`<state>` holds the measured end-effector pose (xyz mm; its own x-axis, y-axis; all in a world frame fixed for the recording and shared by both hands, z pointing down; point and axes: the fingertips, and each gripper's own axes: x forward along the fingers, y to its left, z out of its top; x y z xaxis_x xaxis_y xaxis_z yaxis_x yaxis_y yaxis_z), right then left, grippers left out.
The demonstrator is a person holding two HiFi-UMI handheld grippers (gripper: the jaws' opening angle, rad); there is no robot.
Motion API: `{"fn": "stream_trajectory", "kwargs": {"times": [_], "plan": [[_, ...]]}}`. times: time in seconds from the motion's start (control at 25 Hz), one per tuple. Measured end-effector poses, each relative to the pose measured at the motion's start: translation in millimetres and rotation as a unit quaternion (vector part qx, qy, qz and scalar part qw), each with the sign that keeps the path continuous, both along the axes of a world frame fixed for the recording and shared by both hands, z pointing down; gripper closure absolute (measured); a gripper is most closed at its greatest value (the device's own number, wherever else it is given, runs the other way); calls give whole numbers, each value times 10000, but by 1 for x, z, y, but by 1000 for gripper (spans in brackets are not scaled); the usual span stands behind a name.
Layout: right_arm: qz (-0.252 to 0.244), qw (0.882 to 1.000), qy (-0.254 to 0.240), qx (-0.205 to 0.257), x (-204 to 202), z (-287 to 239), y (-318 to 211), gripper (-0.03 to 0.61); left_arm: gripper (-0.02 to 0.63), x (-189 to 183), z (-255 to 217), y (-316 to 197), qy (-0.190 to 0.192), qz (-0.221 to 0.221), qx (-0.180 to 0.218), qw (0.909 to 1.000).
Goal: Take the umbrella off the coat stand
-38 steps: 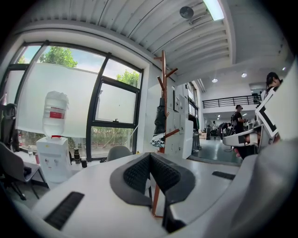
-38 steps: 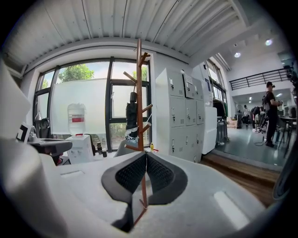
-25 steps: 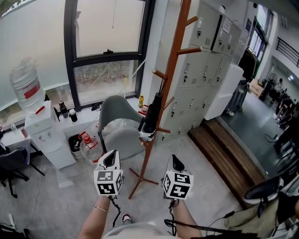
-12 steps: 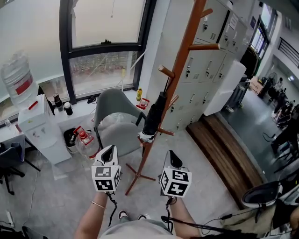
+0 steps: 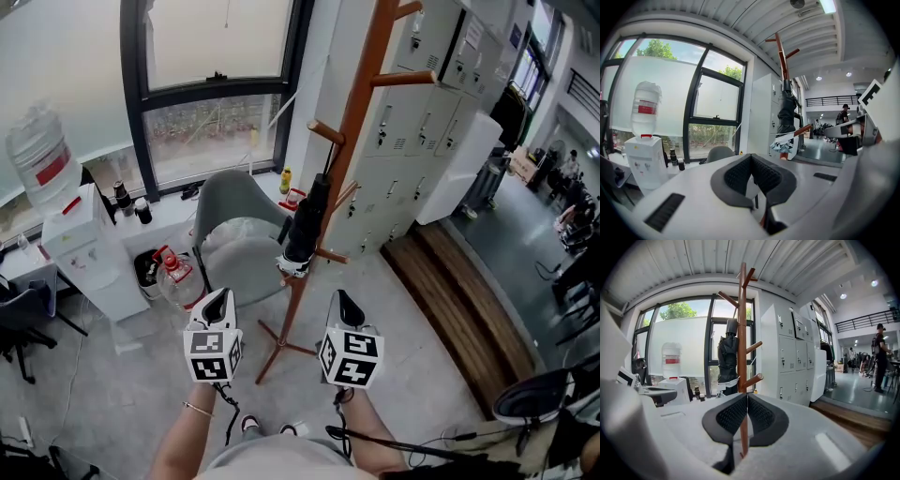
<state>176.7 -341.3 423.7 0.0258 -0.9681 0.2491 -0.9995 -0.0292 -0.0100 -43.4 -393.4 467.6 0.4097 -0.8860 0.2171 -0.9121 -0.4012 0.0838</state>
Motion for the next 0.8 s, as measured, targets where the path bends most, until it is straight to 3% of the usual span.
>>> {"fn": "stream_trajectory", "kwargs": {"times": [0.8], "plan": [[-512, 9983, -160, 227, -32, -16, -10, 527, 609, -23, 10, 15, -61, -271, -110, 9996]]}}
